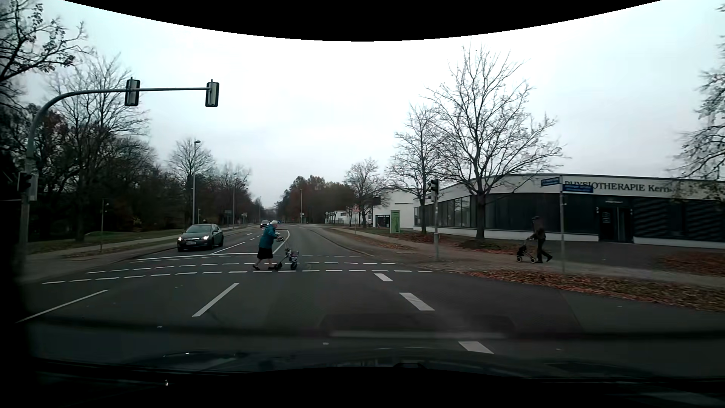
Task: Follow the waypoints while adhering to traffic rules and regulations
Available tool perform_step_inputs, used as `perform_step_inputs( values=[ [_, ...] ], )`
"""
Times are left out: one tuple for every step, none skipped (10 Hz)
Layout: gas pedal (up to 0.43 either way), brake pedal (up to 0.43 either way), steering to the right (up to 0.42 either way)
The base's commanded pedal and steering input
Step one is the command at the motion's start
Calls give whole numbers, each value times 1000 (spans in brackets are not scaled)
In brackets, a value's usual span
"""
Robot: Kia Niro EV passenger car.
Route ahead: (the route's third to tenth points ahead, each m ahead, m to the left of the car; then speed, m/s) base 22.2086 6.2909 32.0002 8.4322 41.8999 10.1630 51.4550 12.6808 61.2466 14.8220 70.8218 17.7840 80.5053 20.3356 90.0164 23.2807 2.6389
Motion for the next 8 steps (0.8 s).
perform_step_inputs(
  values=[
    [0, 91, -337],
    [0, 91, -323],
    [0, 85, -305],
    [0, 85, -282],
    [0, 79, -256],
    [0, 79, -239],
    [0, 79, -218],
    [0, 79, -200]
  ],
)
